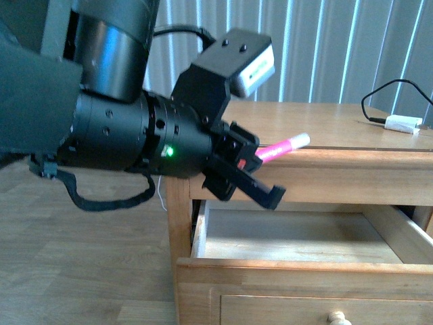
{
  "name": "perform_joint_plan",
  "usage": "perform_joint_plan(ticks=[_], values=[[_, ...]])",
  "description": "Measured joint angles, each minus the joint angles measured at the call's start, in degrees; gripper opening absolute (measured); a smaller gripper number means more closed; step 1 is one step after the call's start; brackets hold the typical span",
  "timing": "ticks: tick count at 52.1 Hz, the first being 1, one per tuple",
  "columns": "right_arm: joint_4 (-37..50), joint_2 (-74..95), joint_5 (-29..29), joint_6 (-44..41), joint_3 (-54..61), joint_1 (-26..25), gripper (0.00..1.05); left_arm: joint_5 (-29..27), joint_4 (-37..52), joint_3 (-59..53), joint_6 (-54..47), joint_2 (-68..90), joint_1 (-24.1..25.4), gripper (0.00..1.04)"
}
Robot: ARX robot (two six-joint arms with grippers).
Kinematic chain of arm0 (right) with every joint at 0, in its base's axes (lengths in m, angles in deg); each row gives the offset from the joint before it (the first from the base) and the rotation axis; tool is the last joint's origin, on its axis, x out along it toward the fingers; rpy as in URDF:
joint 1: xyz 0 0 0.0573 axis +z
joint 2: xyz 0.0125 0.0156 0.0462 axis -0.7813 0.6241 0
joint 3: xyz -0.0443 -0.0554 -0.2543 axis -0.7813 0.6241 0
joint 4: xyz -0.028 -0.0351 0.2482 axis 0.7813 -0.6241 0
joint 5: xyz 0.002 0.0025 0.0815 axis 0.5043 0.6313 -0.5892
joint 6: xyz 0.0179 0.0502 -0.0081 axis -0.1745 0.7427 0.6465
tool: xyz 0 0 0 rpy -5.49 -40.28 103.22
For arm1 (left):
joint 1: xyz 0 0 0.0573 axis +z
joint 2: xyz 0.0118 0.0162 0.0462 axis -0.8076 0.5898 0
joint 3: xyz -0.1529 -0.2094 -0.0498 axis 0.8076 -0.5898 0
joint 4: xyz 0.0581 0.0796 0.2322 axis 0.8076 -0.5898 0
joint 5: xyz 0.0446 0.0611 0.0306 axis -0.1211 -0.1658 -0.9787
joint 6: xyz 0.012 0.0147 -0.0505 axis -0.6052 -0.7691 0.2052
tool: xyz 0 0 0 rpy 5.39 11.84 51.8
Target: Place pink marker in drawer with both arms
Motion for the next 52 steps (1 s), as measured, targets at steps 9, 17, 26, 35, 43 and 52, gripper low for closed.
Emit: perform_joint_plan(ticks=[9,17,26,35,43,52], values=[[0.00,0.00,0.00,0.00,0.00,0.00,0.96,-1.62,2.25,-0.02,0.28,5.55,-0.33,0.15],[0.00,0.00,0.00,0.00,0.00,0.00,0.96,-4.26,3.28,0.48,0.79,10.62,-0.98,0.15],[0.00,0.00,0.00,0.00,0.00,0.00,0.96,-5.44,4.46,1.07,2.08,11.47,-1.22,0.31],[0.00,0.00,0.00,0.00,0.00,0.00,0.96,-9.16,3.10,1.22,2.64,10.03,-1.16,0.56],[0.00,0.02,0.00,0.00,0.00,0.00,0.96,-10.88,1.40,-1.88,12.68,-0.33,0.35,0.89],[0.00,-0.02,-0.02,0.00,0.00,0.00,0.96,-13.55,2.56,-7.87,16.37,-13.94,2.93,0.98]])
